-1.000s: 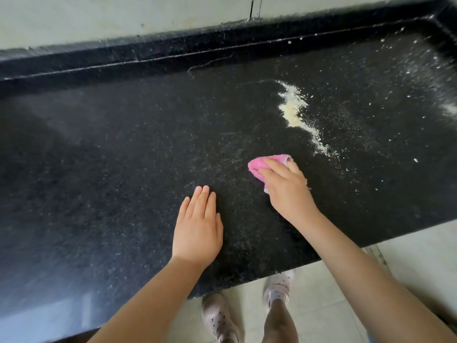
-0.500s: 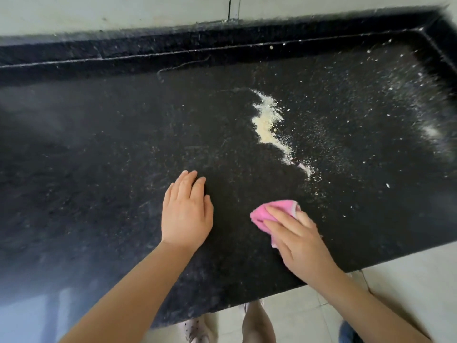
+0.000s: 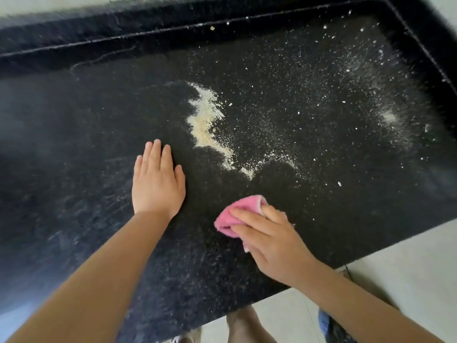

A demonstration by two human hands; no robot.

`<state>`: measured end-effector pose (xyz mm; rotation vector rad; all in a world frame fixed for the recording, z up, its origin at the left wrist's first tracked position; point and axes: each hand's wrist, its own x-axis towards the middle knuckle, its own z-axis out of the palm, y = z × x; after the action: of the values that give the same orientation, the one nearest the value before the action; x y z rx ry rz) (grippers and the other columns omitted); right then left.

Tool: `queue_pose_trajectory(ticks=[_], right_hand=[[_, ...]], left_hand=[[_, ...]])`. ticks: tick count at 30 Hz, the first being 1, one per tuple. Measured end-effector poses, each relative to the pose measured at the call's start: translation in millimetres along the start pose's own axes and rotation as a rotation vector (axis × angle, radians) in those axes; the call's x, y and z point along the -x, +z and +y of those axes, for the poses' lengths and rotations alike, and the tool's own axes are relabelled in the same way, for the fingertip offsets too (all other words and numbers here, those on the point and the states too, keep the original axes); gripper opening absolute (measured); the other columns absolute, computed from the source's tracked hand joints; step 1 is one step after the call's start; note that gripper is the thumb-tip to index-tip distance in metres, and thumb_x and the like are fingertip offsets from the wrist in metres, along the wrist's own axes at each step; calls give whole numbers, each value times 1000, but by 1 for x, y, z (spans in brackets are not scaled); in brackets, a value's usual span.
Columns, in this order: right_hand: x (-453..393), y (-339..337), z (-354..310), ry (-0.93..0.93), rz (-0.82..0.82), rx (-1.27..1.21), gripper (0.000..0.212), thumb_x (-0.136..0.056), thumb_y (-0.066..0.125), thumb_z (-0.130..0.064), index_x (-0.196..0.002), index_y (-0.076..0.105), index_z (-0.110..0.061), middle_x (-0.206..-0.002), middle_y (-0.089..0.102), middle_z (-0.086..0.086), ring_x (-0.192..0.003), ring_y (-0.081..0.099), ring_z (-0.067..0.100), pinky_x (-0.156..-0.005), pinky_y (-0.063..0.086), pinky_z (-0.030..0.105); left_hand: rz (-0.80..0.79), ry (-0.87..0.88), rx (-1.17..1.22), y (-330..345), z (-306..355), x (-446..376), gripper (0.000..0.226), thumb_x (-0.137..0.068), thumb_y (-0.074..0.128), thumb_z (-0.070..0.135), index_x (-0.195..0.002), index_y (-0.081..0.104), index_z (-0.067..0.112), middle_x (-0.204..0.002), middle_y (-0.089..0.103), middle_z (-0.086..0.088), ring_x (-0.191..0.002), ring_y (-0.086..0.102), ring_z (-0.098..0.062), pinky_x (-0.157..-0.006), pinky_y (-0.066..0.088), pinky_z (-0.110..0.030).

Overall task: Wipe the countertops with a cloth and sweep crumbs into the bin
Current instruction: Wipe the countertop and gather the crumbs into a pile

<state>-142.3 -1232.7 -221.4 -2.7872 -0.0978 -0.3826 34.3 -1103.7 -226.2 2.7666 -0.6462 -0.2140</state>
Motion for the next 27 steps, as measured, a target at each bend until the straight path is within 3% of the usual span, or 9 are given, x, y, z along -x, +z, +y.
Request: queue_pose_trajectory(ticks=[2, 5, 9, 12, 14, 17, 20, 24, 27], right_hand=[[20, 2, 4, -41, -65, -8, 36, -96, 23, -16, -103, 58, -18, -115, 64, -1, -96, 44, 23, -64, 50, 38], [24, -7, 40, 13, -41, 12, 24, -88, 38, -10, -105, 51, -20, -116, 61, -2, -96, 44, 21, -76, 44, 35], [-5, -29, 100, 206, 101, 70, 31, -78, 41, -2, -102, 51, -21, -112, 61, 2, -84, 56, 28, -81, 31, 28], [-22, -41, 98, 227, 218, 47, 32, -76, 46, 3, -101, 53, -17, -111, 62, 5, -88, 57, 26, -85, 28, 21], [-20, -35, 77, 132, 186, -13, 32, -77, 47, 1, -101, 59, -17, -114, 58, -1, -90, 50, 22, -83, 29, 20], [-3, -16, 58, 51, 39, -30, 28, -80, 45, -9, -98, 65, -14, -113, 64, 4, -90, 45, 23, -78, 46, 35], [-3, -13, 80, 111, -6, -25, 29, -80, 45, -10, -103, 61, -18, -112, 64, 4, -91, 54, 29, -84, 36, 34], [-27, -27, 110, 379, 129, 41, 28, -78, 45, -3, -94, 67, -10, -106, 67, 9, -89, 59, 33, -82, 30, 29], [-45, -27, 85, 340, 242, 2, 28, -78, 49, 2, -96, 69, -7, -106, 66, 7, -94, 54, 21, -82, 31, 27]], left_hand=[[-15, 7, -15, 4, 2, 1, 50, -97, 32, 21, -142, 23, 0, -152, 15, -14, -142, 6, -23, -113, 0, -31], [-4, 0, -13, 5, 2, 2, 49, -96, 34, 19, -140, 26, -2, -151, 18, -16, -141, 9, -25, -113, 2, -32], [34, -7, 10, 6, 3, 2, 45, -95, 40, 13, -136, 34, -6, -147, 26, -20, -139, 17, -30, -113, 7, -36], [67, -8, 31, 7, 3, 2, 42, -94, 43, 10, -132, 39, -8, -144, 32, -23, -137, 23, -33, -112, 11, -39], [80, -6, 30, 8, 2, 1, 41, -93, 43, 11, -130, 41, -9, -142, 35, -24, -136, 25, -35, -112, 14, -41], [77, -8, 25, 8, 2, 1, 41, -93, 43, 10, -130, 41, -9, -141, 35, -24, -135, 26, -35, -112, 14, -41], [80, -7, 23, 7, 3, 1, 41, -93, 42, 11, -130, 42, -9, -141, 36, -24, -135, 26, -36, -112, 15, -41], [76, -3, 14, 8, 3, 1, 47, -90, 38, 18, -127, 44, -9, -138, 39, -25, -133, 30, -37, -110, 18, -44], [86, -4, 22, 8, 3, 0, 43, -90, 42, 15, -126, 46, -10, -136, 41, -26, -131, 33, -39, -109, 21, -46]])
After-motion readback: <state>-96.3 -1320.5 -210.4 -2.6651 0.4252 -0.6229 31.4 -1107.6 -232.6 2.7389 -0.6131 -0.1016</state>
